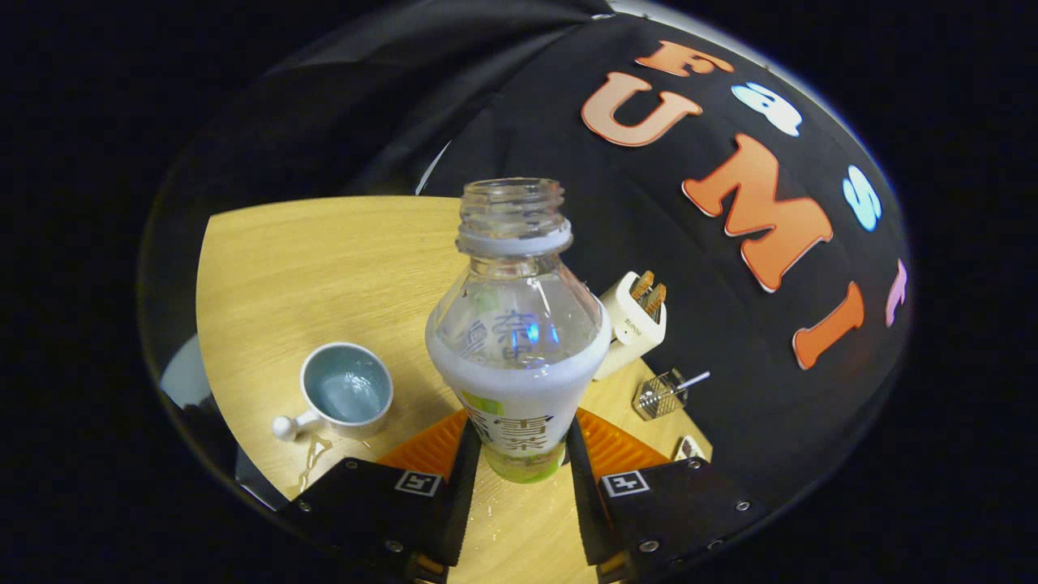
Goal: Take the bottle from table, then pour the juice into the cup, finally place the bottle on the coaster
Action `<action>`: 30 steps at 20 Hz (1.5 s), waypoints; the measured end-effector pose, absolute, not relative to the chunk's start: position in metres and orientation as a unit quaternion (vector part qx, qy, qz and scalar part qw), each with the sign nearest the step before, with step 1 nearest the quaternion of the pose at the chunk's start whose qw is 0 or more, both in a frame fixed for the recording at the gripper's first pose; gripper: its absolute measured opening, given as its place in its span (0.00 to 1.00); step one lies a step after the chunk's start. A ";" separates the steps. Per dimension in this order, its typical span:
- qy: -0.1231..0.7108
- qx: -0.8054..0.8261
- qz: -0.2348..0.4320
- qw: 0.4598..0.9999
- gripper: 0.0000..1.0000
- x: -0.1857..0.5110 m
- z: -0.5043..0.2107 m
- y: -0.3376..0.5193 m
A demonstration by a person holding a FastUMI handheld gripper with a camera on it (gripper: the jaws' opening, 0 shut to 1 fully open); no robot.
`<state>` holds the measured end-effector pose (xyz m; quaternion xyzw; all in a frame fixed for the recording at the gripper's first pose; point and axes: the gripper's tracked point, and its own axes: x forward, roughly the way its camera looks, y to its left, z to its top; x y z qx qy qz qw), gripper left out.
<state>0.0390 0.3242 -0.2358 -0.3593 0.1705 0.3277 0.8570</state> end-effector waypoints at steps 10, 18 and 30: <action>0.216 -0.143 0.274 0.926 0.57 0.105 -0.215 0.281; 0.225 -0.060 0.249 0.940 0.57 0.156 -0.230 0.265; 0.264 -0.045 0.230 0.936 0.57 0.195 -0.301 0.265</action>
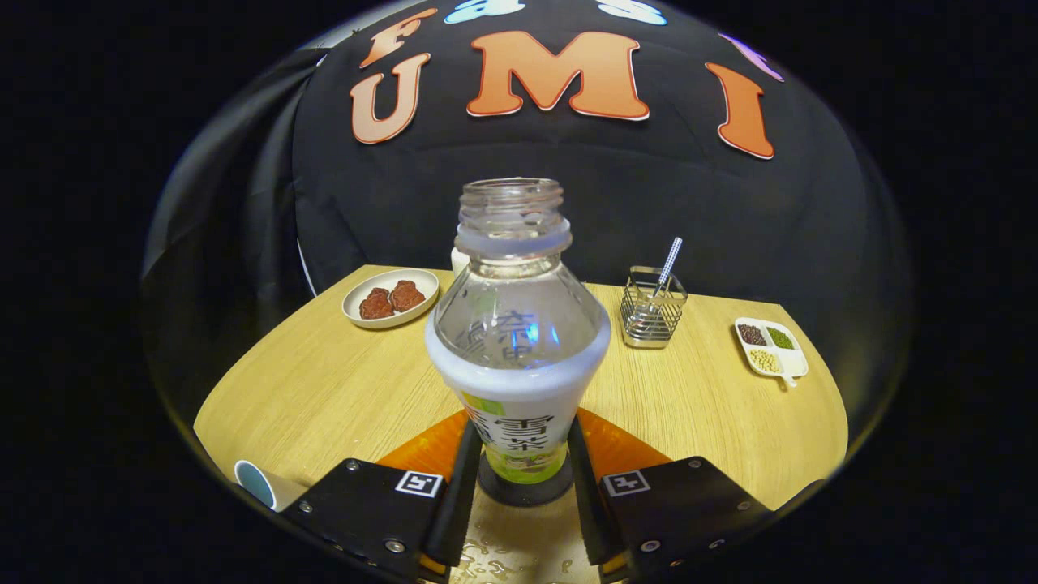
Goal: Take the bottle from table, then pour the juice into the cup, finally place the bottle on the coaster
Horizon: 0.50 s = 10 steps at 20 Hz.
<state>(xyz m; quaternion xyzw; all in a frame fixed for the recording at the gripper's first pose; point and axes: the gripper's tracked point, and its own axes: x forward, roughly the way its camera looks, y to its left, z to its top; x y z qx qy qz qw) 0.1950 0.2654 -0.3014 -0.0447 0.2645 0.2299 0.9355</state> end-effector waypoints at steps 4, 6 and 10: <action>0.279 -0.037 0.222 0.933 0.57 0.199 -0.320 0.266; 0.284 -0.044 0.221 0.932 0.59 0.197 -0.327 0.265; 0.285 -0.048 0.221 0.931 0.61 0.197 -0.333 0.265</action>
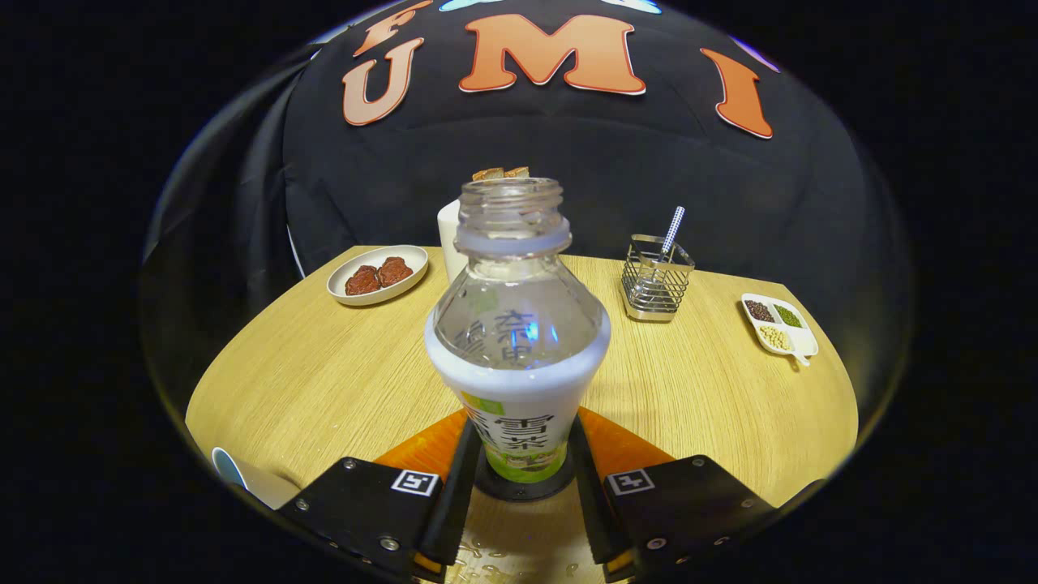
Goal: Take the bottle from table, then pour the juice into the cup, finally place the bottle on the coaster
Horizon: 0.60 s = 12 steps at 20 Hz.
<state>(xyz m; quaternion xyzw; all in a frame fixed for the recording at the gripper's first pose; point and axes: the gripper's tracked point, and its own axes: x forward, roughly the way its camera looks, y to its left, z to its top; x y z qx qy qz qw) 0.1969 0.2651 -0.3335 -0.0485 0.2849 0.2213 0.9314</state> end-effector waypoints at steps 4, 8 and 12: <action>0.286 -0.059 0.215 0.932 0.69 0.194 -0.334 0.261; 0.283 -0.067 0.202 0.935 0.96 0.186 -0.326 0.253; 0.263 -0.044 0.203 0.942 0.98 0.169 -0.289 0.242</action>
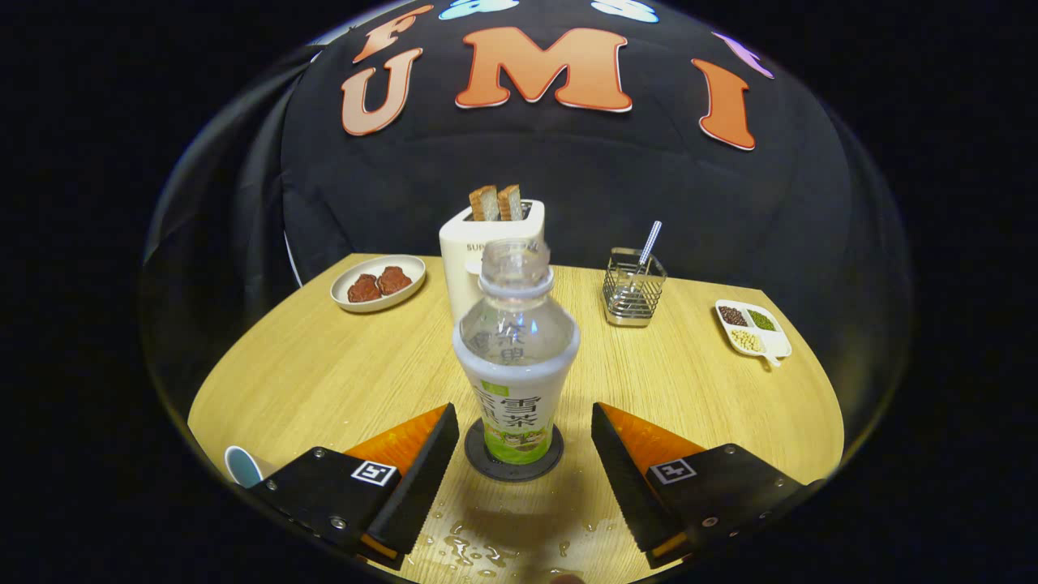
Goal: Take the bottle from table, then pour the juice into the cup, finally place the bottle on the coaster
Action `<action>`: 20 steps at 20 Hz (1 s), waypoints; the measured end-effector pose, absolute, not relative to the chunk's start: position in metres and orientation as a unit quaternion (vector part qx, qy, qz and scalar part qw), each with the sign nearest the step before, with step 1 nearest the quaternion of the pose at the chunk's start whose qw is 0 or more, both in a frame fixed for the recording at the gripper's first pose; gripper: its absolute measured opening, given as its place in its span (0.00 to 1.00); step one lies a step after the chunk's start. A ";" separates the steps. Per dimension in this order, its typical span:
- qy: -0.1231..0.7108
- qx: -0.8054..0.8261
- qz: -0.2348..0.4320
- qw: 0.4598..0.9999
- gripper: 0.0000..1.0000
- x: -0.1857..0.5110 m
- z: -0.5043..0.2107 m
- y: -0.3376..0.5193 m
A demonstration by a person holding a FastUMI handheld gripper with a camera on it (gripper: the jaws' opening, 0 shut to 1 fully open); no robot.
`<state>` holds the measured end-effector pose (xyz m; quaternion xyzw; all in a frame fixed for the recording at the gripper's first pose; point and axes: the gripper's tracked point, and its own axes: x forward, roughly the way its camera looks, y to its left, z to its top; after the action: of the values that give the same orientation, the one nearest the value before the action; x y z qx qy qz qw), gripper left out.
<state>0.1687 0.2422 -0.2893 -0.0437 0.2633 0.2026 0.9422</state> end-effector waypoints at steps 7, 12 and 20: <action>0.202 -0.018 0.164 0.965 0.97 0.137 -0.185 0.180; 0.171 -0.003 0.130 0.977 0.97 0.107 -0.127 0.132; 0.126 -0.004 0.087 0.988 0.97 0.065 -0.080 0.077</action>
<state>0.0650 0.0769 -0.0797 -0.0036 0.1262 0.0872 0.9882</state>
